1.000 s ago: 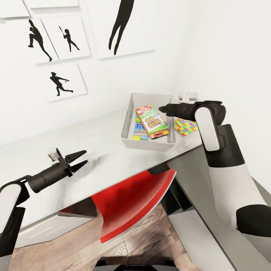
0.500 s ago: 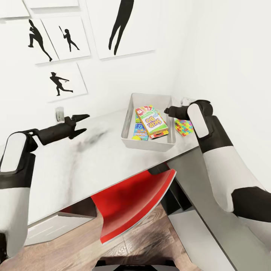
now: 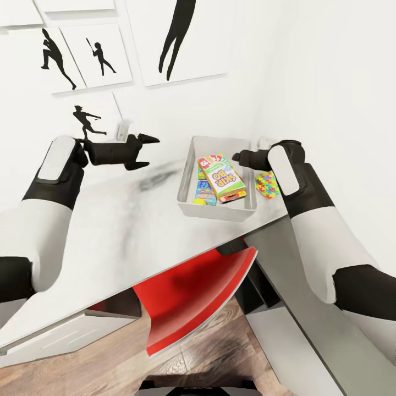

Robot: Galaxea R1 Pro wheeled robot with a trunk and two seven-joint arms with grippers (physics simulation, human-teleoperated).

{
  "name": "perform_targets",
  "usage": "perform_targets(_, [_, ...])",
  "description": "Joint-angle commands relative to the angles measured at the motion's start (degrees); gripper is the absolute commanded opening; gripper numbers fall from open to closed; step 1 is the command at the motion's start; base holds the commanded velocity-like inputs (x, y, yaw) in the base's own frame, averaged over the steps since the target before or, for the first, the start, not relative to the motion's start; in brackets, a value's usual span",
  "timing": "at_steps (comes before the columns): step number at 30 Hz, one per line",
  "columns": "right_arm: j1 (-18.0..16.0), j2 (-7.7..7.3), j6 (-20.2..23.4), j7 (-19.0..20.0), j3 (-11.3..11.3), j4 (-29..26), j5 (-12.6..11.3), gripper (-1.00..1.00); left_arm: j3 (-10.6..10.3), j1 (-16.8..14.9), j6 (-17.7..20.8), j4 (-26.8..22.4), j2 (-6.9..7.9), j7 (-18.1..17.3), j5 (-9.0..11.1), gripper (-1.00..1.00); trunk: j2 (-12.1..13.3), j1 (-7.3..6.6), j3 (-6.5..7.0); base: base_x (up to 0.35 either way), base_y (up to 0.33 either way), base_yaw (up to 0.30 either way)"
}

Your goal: Put all the toys in the child's room - the three board games (two on the bed and one on the table), the two jigsaw puzzles on the table, and the tennis ball on the table - inside the toy box on the table in the child's room.

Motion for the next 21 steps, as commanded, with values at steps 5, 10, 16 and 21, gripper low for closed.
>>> perform_targets(5, [-1.24, 0.17, 1.45, -0.32, -0.02, -0.94, -0.68, 1.0, -2.2, -7.02, -2.36, 12.56, -3.96, 1.5, -3.07, 1.0, -0.1, 0.03, -0.09, 0.0, 0.0, 0.0])
perform_targets(10, [-2.54, 0.17, 3.76, -0.28, -0.33, -1.52, -0.86, 1.0, -3.04, -12.84, -5.86, 23.71, -6.8, 1.86, -7.54, 1.0, -0.1, 0.03, -0.09, 0.0, 0.0, 0.0])
perform_targets(16, [-4.19, 0.27, 6.82, -0.09, -2.33, -1.51, -1.2, 1.0, -3.39, -16.03, -7.98, 29.93, -8.05, 2.01, -10.01, 1.0, -0.1, 0.03, -0.09, 0.0, 0.0, 0.0])
perform_targets(21, [-4.66, 0.26, 7.72, 0.09, -3.76, -1.84, -1.26, 1.0, -3.51, -17.12, -8.72, 32.03, -8.5, 2.06, -10.91, 1.0, -0.1, 0.03, -0.09, 0.0, 0.0, 0.0])
